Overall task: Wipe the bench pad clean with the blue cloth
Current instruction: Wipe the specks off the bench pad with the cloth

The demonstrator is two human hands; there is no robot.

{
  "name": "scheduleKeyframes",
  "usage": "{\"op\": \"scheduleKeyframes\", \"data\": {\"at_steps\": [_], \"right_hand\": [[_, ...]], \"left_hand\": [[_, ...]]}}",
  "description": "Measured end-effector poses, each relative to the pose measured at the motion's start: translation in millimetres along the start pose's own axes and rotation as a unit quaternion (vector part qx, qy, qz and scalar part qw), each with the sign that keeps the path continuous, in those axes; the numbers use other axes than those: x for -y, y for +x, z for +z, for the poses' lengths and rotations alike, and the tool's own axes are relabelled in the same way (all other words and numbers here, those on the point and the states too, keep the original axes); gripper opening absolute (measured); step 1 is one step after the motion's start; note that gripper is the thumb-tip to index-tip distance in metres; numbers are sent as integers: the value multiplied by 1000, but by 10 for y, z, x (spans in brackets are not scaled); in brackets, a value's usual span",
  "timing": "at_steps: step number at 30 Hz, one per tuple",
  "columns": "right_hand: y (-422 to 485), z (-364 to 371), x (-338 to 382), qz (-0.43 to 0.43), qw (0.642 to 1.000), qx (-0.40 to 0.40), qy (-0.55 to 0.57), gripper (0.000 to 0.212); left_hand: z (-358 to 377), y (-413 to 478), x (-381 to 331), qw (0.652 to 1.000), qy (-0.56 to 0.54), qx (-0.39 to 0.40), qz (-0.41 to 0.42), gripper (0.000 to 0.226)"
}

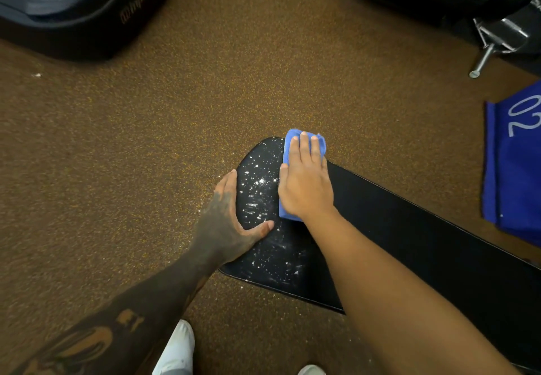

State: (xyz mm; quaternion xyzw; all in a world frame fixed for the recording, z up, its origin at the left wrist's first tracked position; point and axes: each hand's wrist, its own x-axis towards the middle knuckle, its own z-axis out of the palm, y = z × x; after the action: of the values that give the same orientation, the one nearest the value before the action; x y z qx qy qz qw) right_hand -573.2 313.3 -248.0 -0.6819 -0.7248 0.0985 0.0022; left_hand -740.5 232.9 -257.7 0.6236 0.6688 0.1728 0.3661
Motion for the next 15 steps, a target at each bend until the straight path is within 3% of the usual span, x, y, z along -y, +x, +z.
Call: {"op": "scheduleKeyframes", "data": {"at_steps": [3,7,12,15], "right_hand": [[53,20,134,7,1000,-1,-9,64],[1,-67,-147,-131,991,30,-18,62],[181,-7,103,-11,1000,-4,10,61],[59,-25,123,-157,987,4,-23,60]], "left_hand": [[7,5,21,1000,-8,3,6,123],[-16,-13,27,999,-32,2,16,113],[-3,-12,47,997,-69,-2,24,101],[13,-8,64,997,-71,-3,27,95]]}}
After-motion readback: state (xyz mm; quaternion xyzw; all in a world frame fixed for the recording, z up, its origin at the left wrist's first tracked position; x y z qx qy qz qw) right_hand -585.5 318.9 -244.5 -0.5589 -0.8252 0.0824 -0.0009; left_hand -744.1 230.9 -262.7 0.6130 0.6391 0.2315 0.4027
